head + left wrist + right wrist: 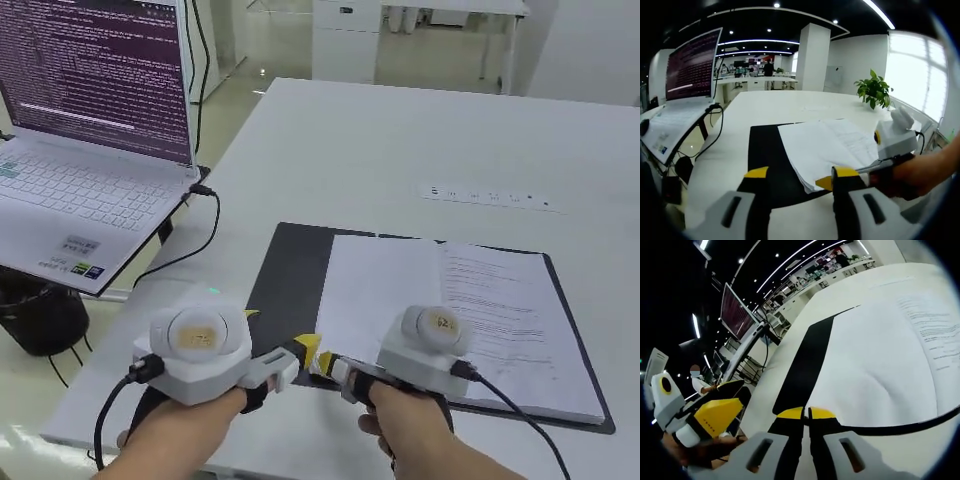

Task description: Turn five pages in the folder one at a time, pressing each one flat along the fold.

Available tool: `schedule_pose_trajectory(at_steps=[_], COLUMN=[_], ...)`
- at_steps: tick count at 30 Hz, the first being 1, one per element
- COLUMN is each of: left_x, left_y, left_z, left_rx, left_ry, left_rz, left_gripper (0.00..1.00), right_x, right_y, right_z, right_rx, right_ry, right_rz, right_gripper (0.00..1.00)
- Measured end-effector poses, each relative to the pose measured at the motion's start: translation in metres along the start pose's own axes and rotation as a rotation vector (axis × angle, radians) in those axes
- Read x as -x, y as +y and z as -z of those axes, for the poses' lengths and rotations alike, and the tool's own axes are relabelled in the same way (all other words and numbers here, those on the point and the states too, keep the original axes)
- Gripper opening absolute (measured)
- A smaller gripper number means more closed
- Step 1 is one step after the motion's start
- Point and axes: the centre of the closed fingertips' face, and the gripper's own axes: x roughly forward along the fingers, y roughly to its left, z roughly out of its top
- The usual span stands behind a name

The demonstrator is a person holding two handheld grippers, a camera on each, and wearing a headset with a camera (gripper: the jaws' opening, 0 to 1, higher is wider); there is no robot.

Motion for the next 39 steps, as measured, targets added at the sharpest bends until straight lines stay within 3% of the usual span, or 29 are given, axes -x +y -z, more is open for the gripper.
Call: schedule_pose_trajectory(at_steps=[5,7,10,16,19,23,25,32,38,39], left_x=[-0.02,-0.035,-0.052,-0.085,-0.09,-0.089,-0.089,-0.088,-0.087,-0.087], left_y=[-0.01,-0.021,-0.033,-0.047,-0.043,-0.037,-0.036,-0.036,-0.037,-0.037], left_z=[0.004,0.01,0.016,0.046,0.061,0.08,0.076,0.076,0.076,0.076], left_rx=[-0.024,-0.049,-0.071,-0.065,-0.092,-0.067,-0.135,-0.116,-0.114,-0.113], left_ry=[0.036,0.073,0.088,0.158,0.191,0.218,0.17,0.142,0.12,0.118], left_rz=[0.02,0.045,0.064,0.067,0.029,-0.025,-0.022,-0.031,-0.031,-0.032], left_gripper=[0.47,0.47,0.45,0.41,0.39,0.38,0.36,0.35,0.35,0.35], right_x=[0.018,0.026,0.039,0.065,0.077,0.085,0.088,0.086,0.067,0.061], right_y=[-0.011,-0.02,-0.036,-0.069,-0.085,-0.1,-0.11,-0.123,-0.125,-0.125], right_z=[-0.013,-0.02,-0.027,-0.045,-0.051,-0.053,-0.054,-0.07,-0.094,-0.096], right_rx=[0.001,0.011,-0.002,-0.044,-0.058,-0.055,-0.06,-0.066,0.026,0.084], right_ry=[-0.057,-0.084,-0.115,-0.193,-0.233,-0.242,-0.25,-0.298,-0.329,-0.31], right_rz=[0.014,0.033,0.064,0.128,0.153,0.175,0.193,0.196,0.15,0.145], right_gripper=[0.0,0.0,0.0,0.0,0.0,0.0,0.0,0.0,0.0,0.0])
